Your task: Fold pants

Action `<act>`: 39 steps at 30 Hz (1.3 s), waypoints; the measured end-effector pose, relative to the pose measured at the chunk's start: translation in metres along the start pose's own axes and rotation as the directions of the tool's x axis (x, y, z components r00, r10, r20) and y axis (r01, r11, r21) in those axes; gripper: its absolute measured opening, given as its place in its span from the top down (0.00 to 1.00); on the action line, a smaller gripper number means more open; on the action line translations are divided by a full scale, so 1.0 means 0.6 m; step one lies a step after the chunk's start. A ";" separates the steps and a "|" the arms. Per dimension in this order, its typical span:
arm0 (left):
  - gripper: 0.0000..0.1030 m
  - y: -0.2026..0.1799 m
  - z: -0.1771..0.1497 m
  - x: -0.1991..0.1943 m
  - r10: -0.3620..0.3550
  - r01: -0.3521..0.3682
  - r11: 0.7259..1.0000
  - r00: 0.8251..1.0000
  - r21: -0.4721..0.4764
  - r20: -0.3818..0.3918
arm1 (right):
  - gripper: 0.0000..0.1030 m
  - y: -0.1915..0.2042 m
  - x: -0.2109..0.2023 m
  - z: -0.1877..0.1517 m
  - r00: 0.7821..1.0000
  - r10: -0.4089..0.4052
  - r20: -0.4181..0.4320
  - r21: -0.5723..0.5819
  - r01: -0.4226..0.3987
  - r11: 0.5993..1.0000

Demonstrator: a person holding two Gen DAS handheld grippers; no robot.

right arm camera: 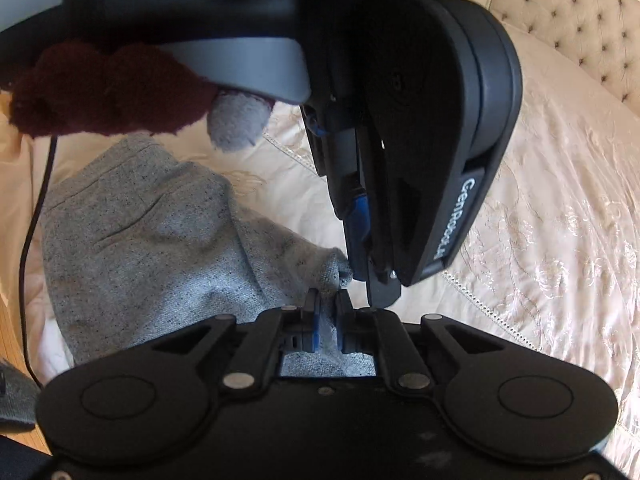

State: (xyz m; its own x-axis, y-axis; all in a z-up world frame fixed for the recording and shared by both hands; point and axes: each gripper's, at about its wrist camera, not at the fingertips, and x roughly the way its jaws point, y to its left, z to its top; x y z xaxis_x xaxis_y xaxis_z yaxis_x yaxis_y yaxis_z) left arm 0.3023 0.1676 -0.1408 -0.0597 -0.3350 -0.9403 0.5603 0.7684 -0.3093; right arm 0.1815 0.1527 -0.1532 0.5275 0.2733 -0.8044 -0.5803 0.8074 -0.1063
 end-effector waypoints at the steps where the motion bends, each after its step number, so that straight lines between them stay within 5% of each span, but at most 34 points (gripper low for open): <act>1: 0.70 -0.001 -0.002 0.001 0.001 -0.001 1.000 1.000 0.004 -0.004 | 0.88 0.003 -0.004 0.001 1.000 0.010 0.019 -0.015 -0.010 1.000; 7: 0.69 0.004 -0.013 0.011 0.062 -0.062 0.998 0.998 0.008 -0.030 | 0.88 0.024 -0.017 -0.003 0.999 0.043 0.033 -0.055 -0.041 0.998; 12: 0.67 0.046 -0.013 0.012 0.128 -0.126 0.987 0.992 -0.099 0.013 | 0.88 0.010 -0.026 -0.026 0.999 0.031 -0.012 0.016 -0.031 0.999; 16: 0.65 0.081 -0.017 -0.018 0.235 -0.192 0.941 0.963 -0.277 0.129 | 0.87 -0.032 -0.008 -0.052 0.994 0.000 -0.111 0.165 0.019 0.986; 20: 0.68 0.079 -0.030 -0.041 0.303 -0.233 0.922 0.932 -0.309 0.200 | 0.87 -0.089 0.052 -0.062 0.976 -0.051 -0.211 0.251 0.104 0.962; 24: 0.68 0.058 -0.048 -0.041 0.259 -0.190 0.940 0.939 -0.283 0.227 | 0.92 -0.149 0.104 -0.061 0.967 -0.062 -0.248 0.369 0.153 0.917; 30: 0.67 0.023 -0.055 0.017 0.125 -0.090 0.978 0.976 -0.191 0.180 | 0.83 -0.155 0.051 -0.061 0.980 -0.052 -0.194 0.492 0.143 0.859; 32: 0.64 0.019 -0.057 0.050 0.199 -0.179 0.973 0.970 -0.149 0.136 | 0.83 -0.155 0.039 -0.086 0.974 -0.020 -0.224 0.546 0.142 0.825; 35: 0.60 0.043 -0.071 0.080 0.360 -0.342 0.924 0.929 -0.170 0.090 | 0.84 -0.149 0.015 -0.148 0.959 -0.025 -0.283 0.600 0.197 0.775; 39: 0.59 0.081 -0.096 0.061 0.341 -0.299 0.907 0.934 -0.296 0.104 | 0.83 -0.154 -0.033 -0.212 0.944 -0.039 -0.327 0.643 0.253 0.723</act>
State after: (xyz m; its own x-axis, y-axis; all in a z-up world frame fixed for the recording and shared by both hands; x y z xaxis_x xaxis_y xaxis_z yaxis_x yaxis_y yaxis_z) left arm 0.2795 0.2240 -0.1982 0.2210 -0.1073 -0.9694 0.2820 0.9585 -0.0418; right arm 0.1459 0.0064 -0.2016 0.3175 0.0557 -0.9466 0.1130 0.9889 0.0961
